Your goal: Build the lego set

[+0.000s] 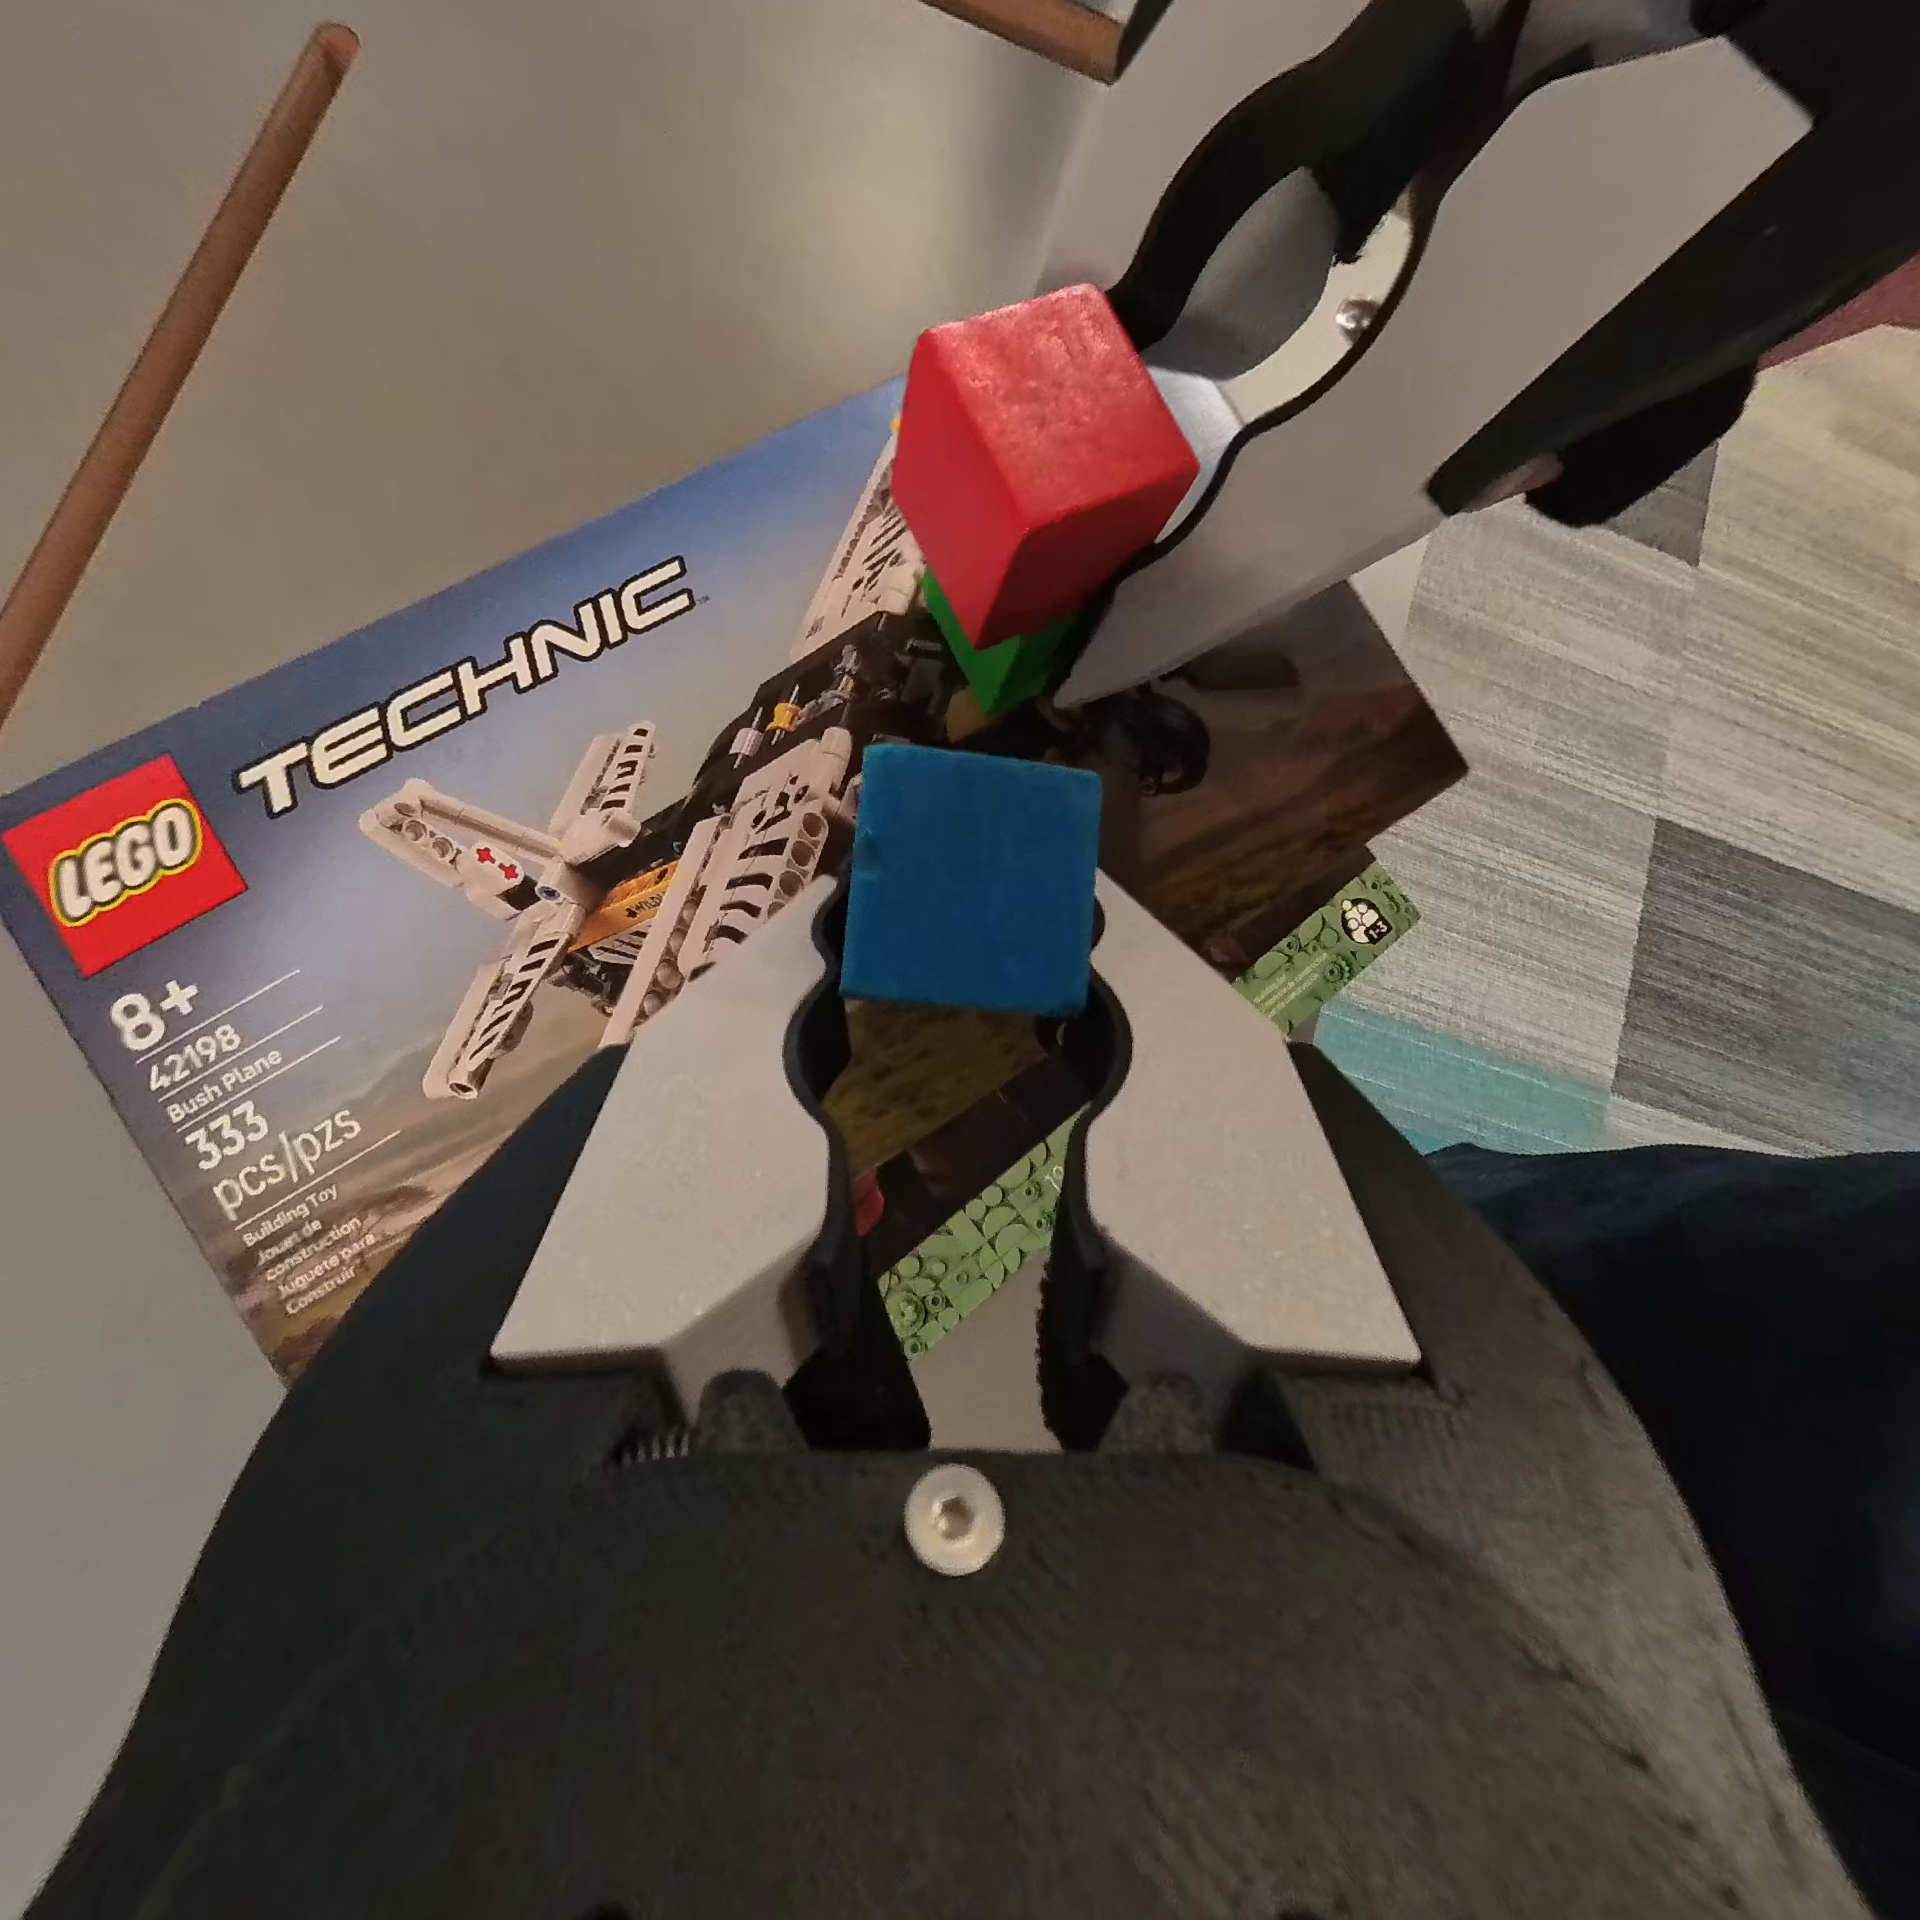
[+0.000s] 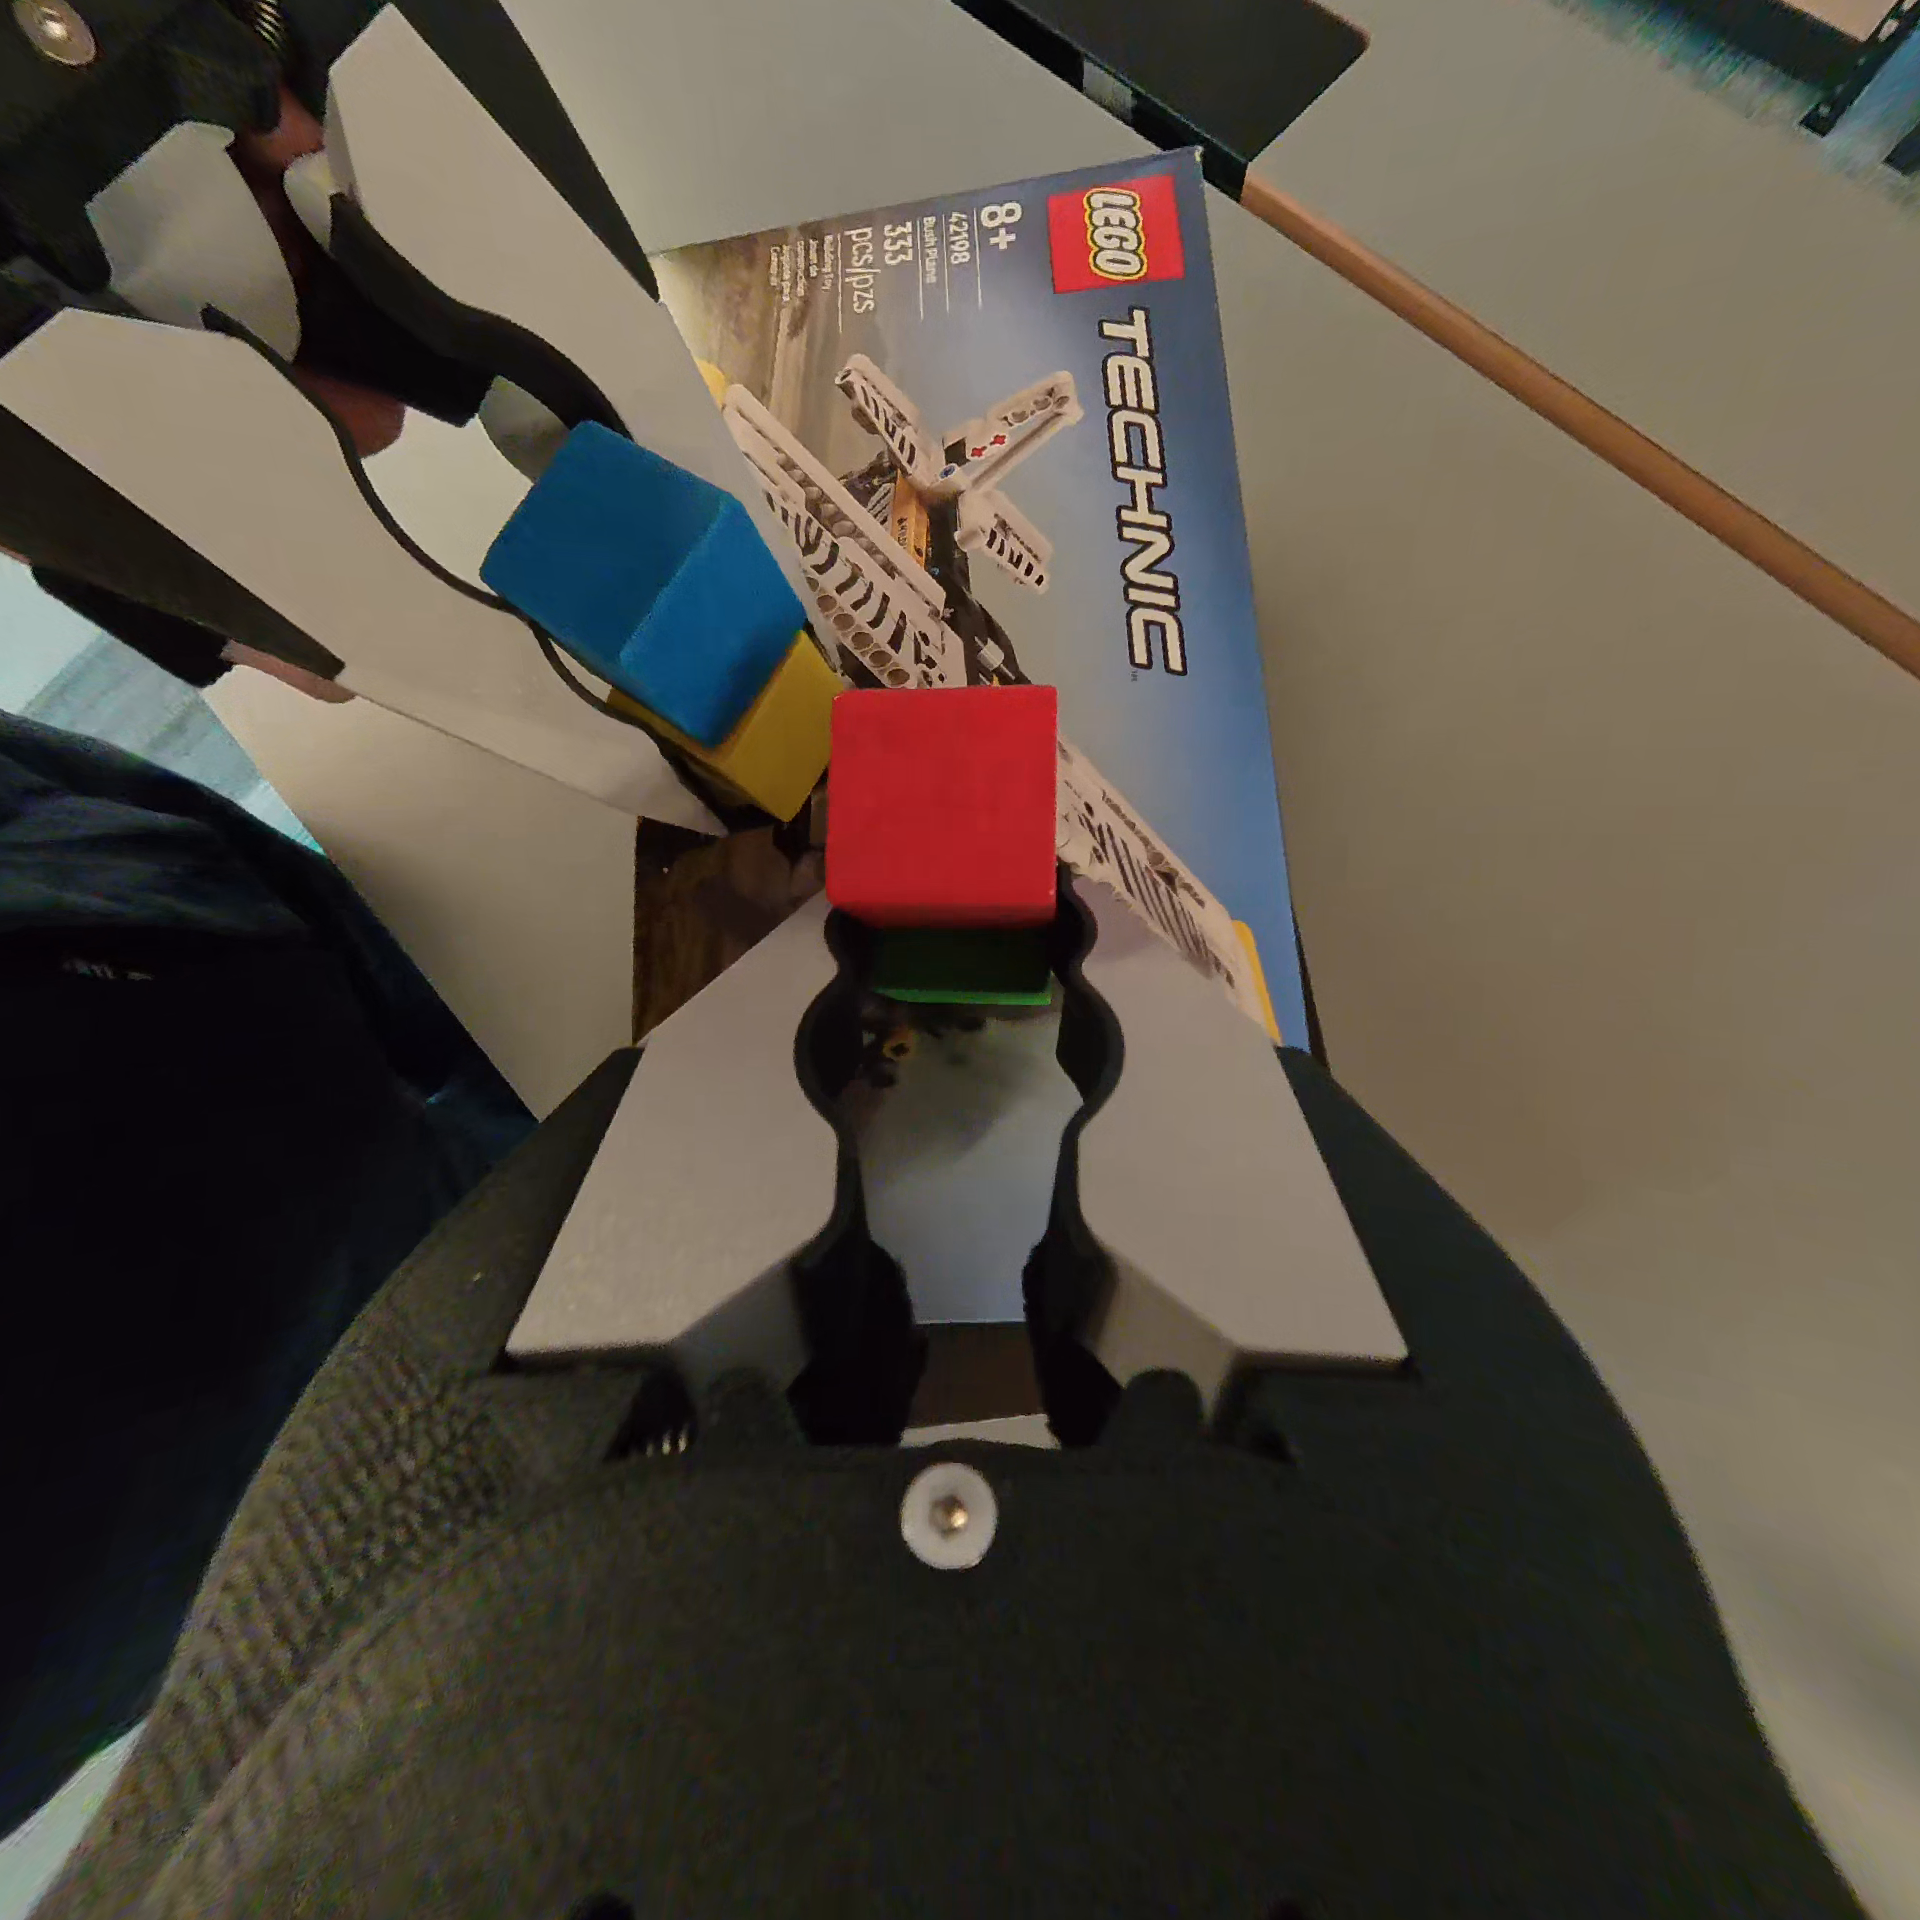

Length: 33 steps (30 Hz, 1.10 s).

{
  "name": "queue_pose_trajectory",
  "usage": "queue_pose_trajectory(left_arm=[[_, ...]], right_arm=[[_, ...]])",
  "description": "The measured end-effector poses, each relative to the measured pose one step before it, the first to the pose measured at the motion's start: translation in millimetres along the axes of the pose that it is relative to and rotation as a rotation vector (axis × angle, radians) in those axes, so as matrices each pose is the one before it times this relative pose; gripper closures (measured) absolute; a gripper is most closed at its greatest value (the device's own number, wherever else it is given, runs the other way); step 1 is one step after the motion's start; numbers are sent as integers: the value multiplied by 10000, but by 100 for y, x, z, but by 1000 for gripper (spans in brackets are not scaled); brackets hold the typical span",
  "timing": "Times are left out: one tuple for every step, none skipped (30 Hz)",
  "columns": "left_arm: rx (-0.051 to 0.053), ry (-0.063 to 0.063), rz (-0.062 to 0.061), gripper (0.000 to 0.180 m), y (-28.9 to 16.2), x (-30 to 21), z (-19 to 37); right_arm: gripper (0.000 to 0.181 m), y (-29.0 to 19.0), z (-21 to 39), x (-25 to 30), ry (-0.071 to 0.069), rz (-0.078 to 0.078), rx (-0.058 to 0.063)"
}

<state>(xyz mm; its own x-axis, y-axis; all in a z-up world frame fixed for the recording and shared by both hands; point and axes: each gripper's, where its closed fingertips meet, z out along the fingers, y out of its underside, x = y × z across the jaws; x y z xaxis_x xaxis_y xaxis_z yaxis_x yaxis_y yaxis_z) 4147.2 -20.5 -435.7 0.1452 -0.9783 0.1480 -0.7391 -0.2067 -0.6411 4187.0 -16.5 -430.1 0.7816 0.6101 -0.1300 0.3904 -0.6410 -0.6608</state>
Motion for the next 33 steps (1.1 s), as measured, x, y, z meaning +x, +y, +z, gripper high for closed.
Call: queue_pose_trajectory(left_arm=[[81, 72, 33, 143, -141, 107, -74], [33, -21, 22, 143, -85, -45, -51], [40, -47, 19, 143, -78, -104, -65], [45, 21, -19, 143, -97, -41, -49], [49, 65, -36, 143, -91, 20, -46], [-7, 4, -48, 143, 2, -71, -35], [72, -2, 9, 143, -100, -37, -106], [101, 60, 13, 143, -133, 77, -142], [-71, 60, -27, 143, 104, 60, -37], [-163, 128, -51, 143, 262, 140, 80], [-169, 128, -32, 142, 295, 165, 156], [-125, -28, 49, 142, 256, -36, 146], [-111, -80, 78, 139, 223, -96, 185], [14, -2, 51, 138, -33, 41, 104], [10, -10, -25, 138, -112, 0, 48], [-40, -26, -14, 138, -32, -24, 71], [-10, 23, 56, 138, -43, 62, 68], [-35, 5, 65, 137, 3, 57, 60], [-46, -65, 60, 138, 53, -43, 34], [-27, -64, 28, 140, 48, -82, 4], [9, -5, 38, 141, 6, -25, -20], [36, -4, 18, 141, -7, -35, -13], [7, -7, 16, 142, 6, -22, -22], [-4, -91, 69, 142, 3, -101, -66], [-25, -103, 94, 142, 59, -90, -57], [7, 0, 23, 142, 8, 54, -63], [78, 13, -1, 142, -84, 79, -99], [90, -107, 65, 143, -120, -99, -164], [78, -79, 106, 143, -136, -107, -176], [47, 62, 59, 143, -125, 64, -99], [-35, 38, -4, 143, -11, 34, -29], [-39, -7, 14, 142, 22, -16, 27], [68, -30, -9, 143, -105, -34, -10]], right_arm=[[148, -127, -162, 49, 38, 23, 126], [148, -125, -185, 13, -5, 51, 119], [148, -55, -154, -52, -69, 75, 56], [148, -100, -160, 97, 43, 47, 72], [148, -114, -172, 163, 82, 43, 86], [148, -38, -124, 13, -33, 67, 20], [148, 42, -96, -72, -66, 21, -36], [148, 0, -111, 20, 34, -55, -4], [148, 7, -75, -28, 8, -46, -4], [148, 61, -31, -68, -21, -1, -30], [148, 63, 15, -57, -12, 6, -20], [148, 69, 47, -63, -16, 2, -11], [148, 98, 88, -87, -32, -3, -29], [148, 102, 82, -54, -2, -14, -43], [148, 65, 53, -3, 38, -14, -29], [148, 15, 37, -23, 17, 0, 0], [148, -15, 3, -31, -1, 16, 24], [148, -12, 4, -4, 4, 32, 30], [148, 30, 4, 13, 17, 38, 10], [148, 45, 1, -11, 6, 20, -1], [148, 53, 2, -36, -3, 6, -7], [148, 38, -12, -33, 11, -2, 1], [148, 4, -18, -5, 25, 1, 13], [148, 0, -45, -28, 6, 7, 15], [148, 0, -45, -36, -1, 4, 15], [148, -3, -42, -12, 11, 2, 13], [148, 12, -45, 27, 16, 10, 6], [148, -15, -46, 27, 10, 8, 22], [148, -36, -60, 18, 4, 15, 29], [148, -37, -49, 10, 0, 21, 35], [148, -31, -24, 2, -6, 29, 29], [148, -5, -7, 9, -3, 17, 11], [148, -6, 13, -24, -12, -15, 16]])
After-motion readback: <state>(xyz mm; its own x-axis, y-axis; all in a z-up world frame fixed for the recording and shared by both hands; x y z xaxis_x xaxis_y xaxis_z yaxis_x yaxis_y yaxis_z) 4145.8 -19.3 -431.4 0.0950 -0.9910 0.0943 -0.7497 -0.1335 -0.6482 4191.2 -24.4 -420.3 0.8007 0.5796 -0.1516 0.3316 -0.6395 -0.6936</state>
